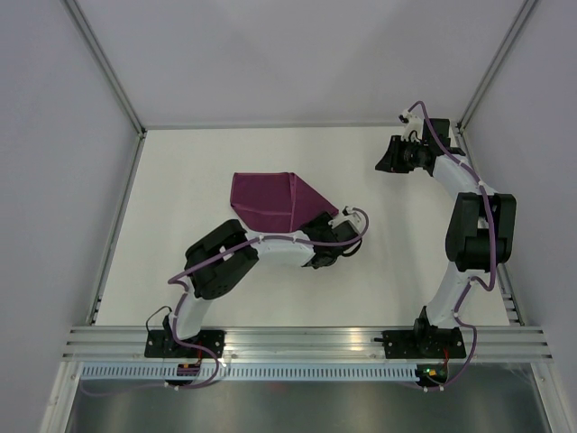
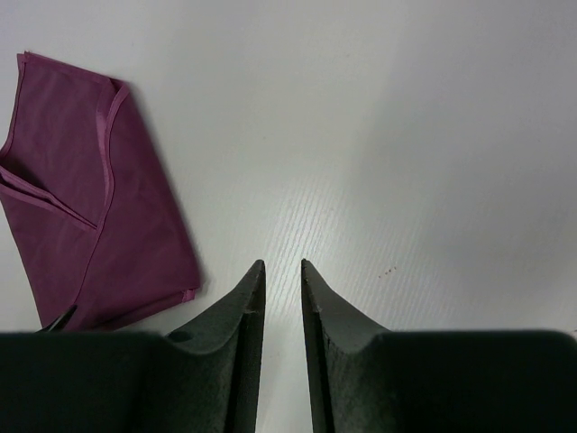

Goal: Fold the napkin, place the utensils inside, and roll it up
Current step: Roll the napkin with the utensil

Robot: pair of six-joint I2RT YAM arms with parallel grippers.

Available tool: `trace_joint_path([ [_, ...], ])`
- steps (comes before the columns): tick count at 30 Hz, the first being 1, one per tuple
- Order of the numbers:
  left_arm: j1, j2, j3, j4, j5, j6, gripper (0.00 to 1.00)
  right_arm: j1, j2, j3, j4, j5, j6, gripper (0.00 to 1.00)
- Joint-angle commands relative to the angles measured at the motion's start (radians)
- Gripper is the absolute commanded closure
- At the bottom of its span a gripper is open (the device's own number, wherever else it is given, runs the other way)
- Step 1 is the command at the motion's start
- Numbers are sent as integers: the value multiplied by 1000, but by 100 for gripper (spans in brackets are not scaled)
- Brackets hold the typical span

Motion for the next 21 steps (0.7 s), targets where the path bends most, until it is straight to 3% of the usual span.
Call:
trace_joint_path([
  [1, 17, 28, -8, -2, 37, 23, 41, -4, -27, 0, 5, -15, 0, 72],
  [21, 91, 49, -57, 43, 247, 45, 64, -6, -24, -6, 10, -14, -17, 73],
])
